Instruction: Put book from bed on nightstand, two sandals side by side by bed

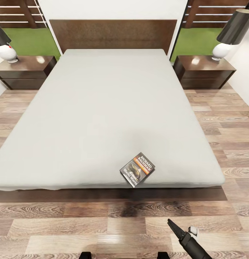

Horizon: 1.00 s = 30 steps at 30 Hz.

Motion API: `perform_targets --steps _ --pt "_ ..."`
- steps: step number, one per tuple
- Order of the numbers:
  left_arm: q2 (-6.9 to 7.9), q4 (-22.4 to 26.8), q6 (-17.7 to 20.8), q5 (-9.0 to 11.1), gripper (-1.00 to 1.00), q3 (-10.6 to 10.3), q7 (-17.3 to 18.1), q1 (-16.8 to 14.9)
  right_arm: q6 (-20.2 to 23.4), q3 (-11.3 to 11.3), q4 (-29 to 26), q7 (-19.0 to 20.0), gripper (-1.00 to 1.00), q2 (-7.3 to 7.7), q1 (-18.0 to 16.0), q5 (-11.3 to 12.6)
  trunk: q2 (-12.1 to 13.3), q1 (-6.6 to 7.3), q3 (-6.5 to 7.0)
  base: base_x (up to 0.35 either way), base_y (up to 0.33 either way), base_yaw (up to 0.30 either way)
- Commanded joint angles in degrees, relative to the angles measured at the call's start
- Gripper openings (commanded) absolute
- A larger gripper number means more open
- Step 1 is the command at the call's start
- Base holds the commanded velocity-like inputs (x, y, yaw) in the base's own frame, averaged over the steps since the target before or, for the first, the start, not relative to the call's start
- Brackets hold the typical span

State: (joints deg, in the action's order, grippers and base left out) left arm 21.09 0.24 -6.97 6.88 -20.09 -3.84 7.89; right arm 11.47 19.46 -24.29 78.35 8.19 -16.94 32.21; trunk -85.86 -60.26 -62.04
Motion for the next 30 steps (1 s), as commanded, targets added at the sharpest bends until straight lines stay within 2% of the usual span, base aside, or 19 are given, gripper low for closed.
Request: perform_targets --steps 1,4,6,18,30 --pt "0.00 0.02 -0.17 0.59 1.00 -0.51 -0.12 0.02 0.85 -0.57 0.00 0.37 1.00 -0.06 -0.02 0.13 -0.01 0.00 -0.02 0.000 0.000 0.000" --pt "0.00 0.02 -0.16 0.56 1.00 -0.53 -0.12 0.02 1.11 -1.52 0.00 0.52 1.00 -0.33 -0.02 0.19 -0.01 0.00 -0.02 0.000 0.000 0.000" --pt "0.00 0.02 -0.16 0.57 1.00 -0.54 -0.12 0.02 1.18 -2.10 0.01 0.57 1.00 -1.05 -0.02 0.34 -0.01 0.00 -0.02 0.000 0.005 0.000" --pt "0.00 0.04 -0.18 0.59 1.00 -0.49 -0.12 0.02 1.26 -2.86 0.03 0.42 1.00 -3.82 -0.02 0.75 -0.01 0.00 -0.02 0.000 0.106 0.000" --pt "0.06 0.10 -0.30 0.66 1.00 -0.47 -0.12 0.02 1.20 -2.80 0.05 0.13 1.00 -4.95 -0.02 0.96 -0.01 0.00 -0.02 0.000 0.093 0.000"
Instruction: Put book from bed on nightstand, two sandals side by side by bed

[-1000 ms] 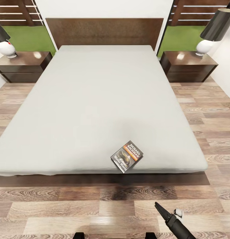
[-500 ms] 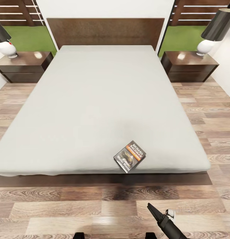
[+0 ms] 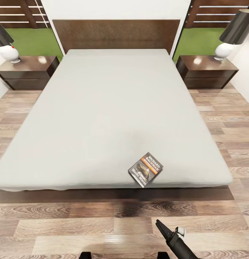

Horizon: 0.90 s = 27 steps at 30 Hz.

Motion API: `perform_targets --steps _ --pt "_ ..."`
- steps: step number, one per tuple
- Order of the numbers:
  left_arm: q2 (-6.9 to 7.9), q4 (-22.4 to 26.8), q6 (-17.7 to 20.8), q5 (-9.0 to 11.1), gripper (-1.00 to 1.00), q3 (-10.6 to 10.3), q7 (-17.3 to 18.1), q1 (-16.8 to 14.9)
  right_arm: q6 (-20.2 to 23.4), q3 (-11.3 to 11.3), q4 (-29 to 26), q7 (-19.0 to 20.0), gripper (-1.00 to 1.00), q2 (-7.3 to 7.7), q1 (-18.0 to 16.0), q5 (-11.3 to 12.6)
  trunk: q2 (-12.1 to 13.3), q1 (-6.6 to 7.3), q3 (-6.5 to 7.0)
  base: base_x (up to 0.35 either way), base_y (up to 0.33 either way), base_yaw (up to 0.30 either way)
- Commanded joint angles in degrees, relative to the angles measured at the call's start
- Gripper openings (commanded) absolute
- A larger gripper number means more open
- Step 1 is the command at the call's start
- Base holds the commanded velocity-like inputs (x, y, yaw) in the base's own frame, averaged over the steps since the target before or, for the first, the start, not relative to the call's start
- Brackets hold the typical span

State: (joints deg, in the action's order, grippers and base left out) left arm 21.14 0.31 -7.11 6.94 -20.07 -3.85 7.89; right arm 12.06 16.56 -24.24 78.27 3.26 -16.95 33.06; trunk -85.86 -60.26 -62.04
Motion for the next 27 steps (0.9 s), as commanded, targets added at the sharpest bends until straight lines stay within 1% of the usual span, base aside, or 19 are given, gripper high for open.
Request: perform_targets --steps 1,13,16,27 --pt "0.01 0.03 -0.16 0.60 1.00 -0.50 -0.11 0.02 0.60 0.16 0.00 0.09 1.00 -0.11 -0.01 0.17 -0.02 0.00 -0.02 0.000 0.152 0.000" --pt "-0.01 -0.02 -0.89 0.61 1.00 -0.50 -0.11 0.02 0.59 0.42 -0.08 -1.53 1.00 -0.42 -0.51 2.75 -0.02 0.00 -0.02 0.000 0.057 0.000" --pt "0.02 -0.03 -1.01 0.61 1.00 -0.50 -0.11 0.02 0.59 0.46 -0.09 -2.19 1.00 -0.43 -1.29 3.38 -0.02 0.00 -0.02 0.000 0.014 0.000" --pt "-0.02 -0.04 -1.13 0.59 1.00 -0.50 -0.11 0.02 0.59 0.55 -0.10 -3.94 1.00 -0.41 -3.58 4.48 -0.02 0.00 -0.02 0.000 0.005 0.000"
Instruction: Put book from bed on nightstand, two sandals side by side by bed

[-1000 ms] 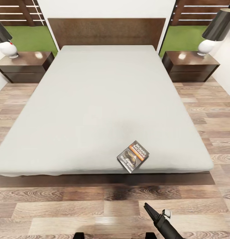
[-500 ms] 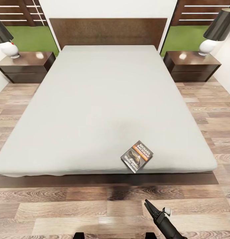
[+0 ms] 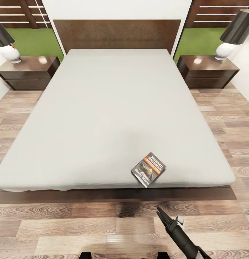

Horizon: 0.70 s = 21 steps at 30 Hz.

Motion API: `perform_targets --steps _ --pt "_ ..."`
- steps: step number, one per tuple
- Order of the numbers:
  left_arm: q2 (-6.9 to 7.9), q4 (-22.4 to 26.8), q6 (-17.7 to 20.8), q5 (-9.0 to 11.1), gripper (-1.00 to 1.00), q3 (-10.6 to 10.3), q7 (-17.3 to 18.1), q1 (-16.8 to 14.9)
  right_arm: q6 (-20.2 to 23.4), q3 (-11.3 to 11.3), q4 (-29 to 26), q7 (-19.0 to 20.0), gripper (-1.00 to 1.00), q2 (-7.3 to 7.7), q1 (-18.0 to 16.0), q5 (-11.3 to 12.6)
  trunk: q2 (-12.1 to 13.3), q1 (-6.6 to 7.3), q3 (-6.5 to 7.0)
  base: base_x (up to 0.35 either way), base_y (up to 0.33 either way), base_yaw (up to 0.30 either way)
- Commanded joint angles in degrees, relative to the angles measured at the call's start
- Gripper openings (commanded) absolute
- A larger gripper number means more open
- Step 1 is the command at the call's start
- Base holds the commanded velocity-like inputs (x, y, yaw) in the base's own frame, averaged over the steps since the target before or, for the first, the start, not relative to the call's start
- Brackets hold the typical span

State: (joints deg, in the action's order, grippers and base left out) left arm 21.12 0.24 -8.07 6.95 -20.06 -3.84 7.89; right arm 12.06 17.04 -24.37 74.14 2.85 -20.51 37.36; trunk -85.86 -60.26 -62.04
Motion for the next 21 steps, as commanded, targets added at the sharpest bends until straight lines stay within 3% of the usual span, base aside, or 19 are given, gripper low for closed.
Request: perform_targets --steps 1,9,12,21 --pt "0.02 0.02 -0.18 0.60 1.00 -0.50 -0.12 0.02 0.60 0.08 0.02 0.07 1.00 0.01 -0.22 0.54 -0.01 0.00 -0.02 0.000 0.001 0.000" --pt "0.01 0.02 -0.19 0.61 1.00 -0.50 -0.12 0.02 0.61 0.10 0.09 -0.77 1.00 -0.07 -1.44 3.30 -0.01 0.00 -0.02 0.000 0.000 0.000" --pt "-0.01 0.02 -0.19 0.61 1.00 -0.50 -0.12 0.02 0.61 0.08 0.08 -2.70 1.00 -0.15 -1.85 4.69 -0.01 0.00 -0.02 0.000 0.000 0.000" --pt "0.02 0.04 -0.16 0.61 1.00 -0.50 -0.12 0.02 0.60 -0.10 0.08 -5.33 1.00 -0.81 -2.83 6.34 -0.01 0.00 -0.02 0.000 0.001 0.000"
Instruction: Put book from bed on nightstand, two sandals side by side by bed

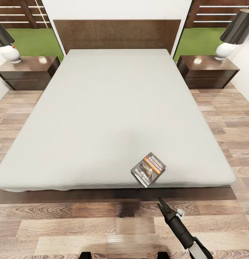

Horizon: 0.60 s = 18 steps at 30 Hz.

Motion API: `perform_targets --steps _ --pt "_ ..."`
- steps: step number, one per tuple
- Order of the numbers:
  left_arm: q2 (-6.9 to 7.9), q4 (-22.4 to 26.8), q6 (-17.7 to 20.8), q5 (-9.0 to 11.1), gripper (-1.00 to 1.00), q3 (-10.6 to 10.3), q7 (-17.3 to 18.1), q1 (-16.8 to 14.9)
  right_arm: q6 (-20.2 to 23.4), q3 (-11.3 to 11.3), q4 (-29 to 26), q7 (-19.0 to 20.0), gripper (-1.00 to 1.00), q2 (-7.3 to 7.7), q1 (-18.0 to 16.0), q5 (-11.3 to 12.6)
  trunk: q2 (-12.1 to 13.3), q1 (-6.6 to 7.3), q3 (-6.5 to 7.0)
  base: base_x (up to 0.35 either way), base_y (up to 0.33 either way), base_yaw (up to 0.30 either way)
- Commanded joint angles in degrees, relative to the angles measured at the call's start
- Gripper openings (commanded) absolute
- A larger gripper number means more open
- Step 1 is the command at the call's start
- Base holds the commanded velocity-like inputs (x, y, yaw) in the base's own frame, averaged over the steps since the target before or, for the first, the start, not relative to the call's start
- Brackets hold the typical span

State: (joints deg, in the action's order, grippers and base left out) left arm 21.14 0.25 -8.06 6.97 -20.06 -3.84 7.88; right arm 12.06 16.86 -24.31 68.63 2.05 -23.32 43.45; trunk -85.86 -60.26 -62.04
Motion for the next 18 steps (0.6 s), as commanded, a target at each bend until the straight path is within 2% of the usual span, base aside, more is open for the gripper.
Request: perform_targets --steps 1,18 --pt "-0.01 0.02 -0.16 0.59 1.00 -0.50 -0.12 0.03 0.60 0.05 0.03 -0.04 1.00 -0.19 -0.14 0.37 -0.01 0.00 -0.02 0.000 0.024 0.000" --pt "-0.05 0.09 -0.07 0.59 1.00 -0.45 -0.12 0.03 0.60 0.02 0.05 -1.75 1.00 -2.51 -1.58 1.06 -0.01 0.00 -0.02 0.000 0.051 0.000"
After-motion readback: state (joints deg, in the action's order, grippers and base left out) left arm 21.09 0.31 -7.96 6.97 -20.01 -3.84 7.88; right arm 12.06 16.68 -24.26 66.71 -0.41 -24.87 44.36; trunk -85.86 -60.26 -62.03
